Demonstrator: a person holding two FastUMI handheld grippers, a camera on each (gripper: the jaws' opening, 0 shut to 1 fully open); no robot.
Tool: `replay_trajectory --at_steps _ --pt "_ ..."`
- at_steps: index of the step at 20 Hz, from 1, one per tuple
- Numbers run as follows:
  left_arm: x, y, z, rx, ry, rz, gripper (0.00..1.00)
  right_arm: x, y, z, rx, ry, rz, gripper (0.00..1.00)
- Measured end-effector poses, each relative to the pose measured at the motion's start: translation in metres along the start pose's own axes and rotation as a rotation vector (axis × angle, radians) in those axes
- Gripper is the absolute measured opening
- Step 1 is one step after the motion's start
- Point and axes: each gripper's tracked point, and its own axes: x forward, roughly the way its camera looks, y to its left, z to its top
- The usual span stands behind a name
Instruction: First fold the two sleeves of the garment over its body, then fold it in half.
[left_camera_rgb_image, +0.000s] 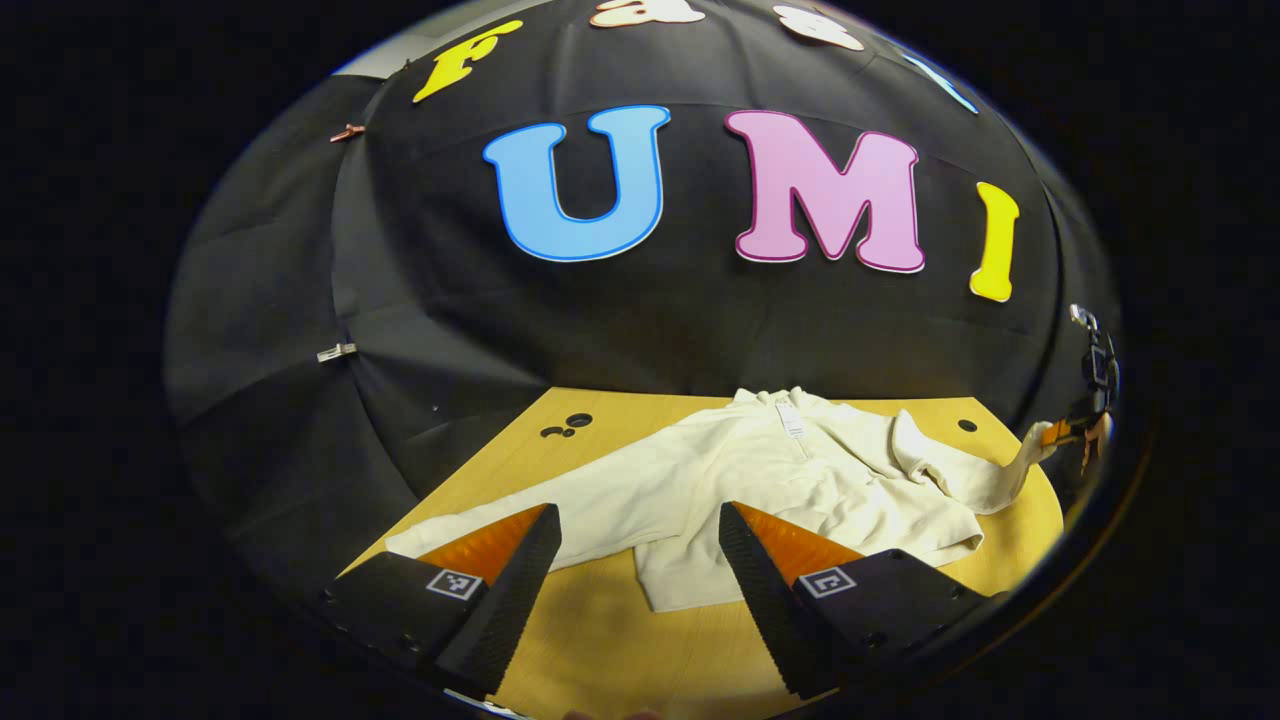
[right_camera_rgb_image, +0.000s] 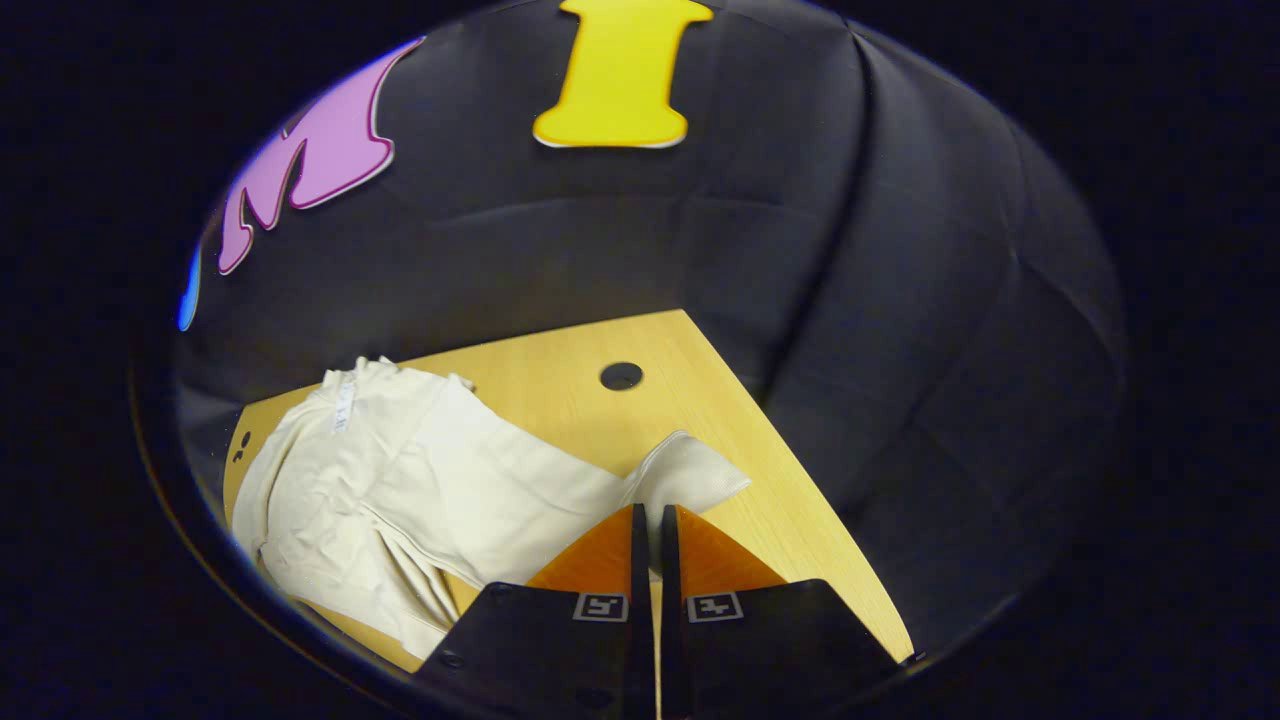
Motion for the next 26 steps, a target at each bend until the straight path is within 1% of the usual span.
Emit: replay_trajectory --at_steps 5,8,10,13,17,20,22,24,26 --pt "-0.007 0.028 -0.001 -0.033 0.004 0.042 0.99 -0.002 0.091 0.058 -0.09 -0.071 0.126 0.07" --pt "-0.012 0.051 -0.003 -0.014 0.009 0.065 0.99 0.0 0.152 0.082 -0.148 -0.101 0.199 0.06" --pt "-0.016 0.068 -0.004 -0.008 0.007 0.077 0.99 -0.002 0.2 0.095 -0.217 -0.126 0.252 0.06" --pt "-0.02 0.094 -0.017 -0.023 0.033 0.111 0.99 -0.01 0.28 0.105 -0.332 -0.17 0.336 0.06" --pt "-0.024 0.119 -0.032 -0.065 0.058 0.148 0.99 -0.029 0.391 0.092 -0.457 -0.189 0.468 0.06" --pt "-0.025 0.139 -0.042 -0.079 0.07 0.179 0.99 -0.044 0.468 0.08 -0.481 -0.197 0.558 0.05" --pt "-0.024 0.151 -0.044 -0.089 0.067 0.2 0.99 -0.054 0.512 0.064 -0.517 -0.196 0.6 0.05" --pt "-0.023 0.163 -0.05 -0.107 0.075 0.216 0.99 -0.049 0.542 0.035 -0.562 -0.157 0.616 0.05" --pt "-0.023 0.172 -0.055 -0.124 0.081 0.224 0.99 -0.048 0.562 0.003 -0.567 -0.1 0.637 0.05"
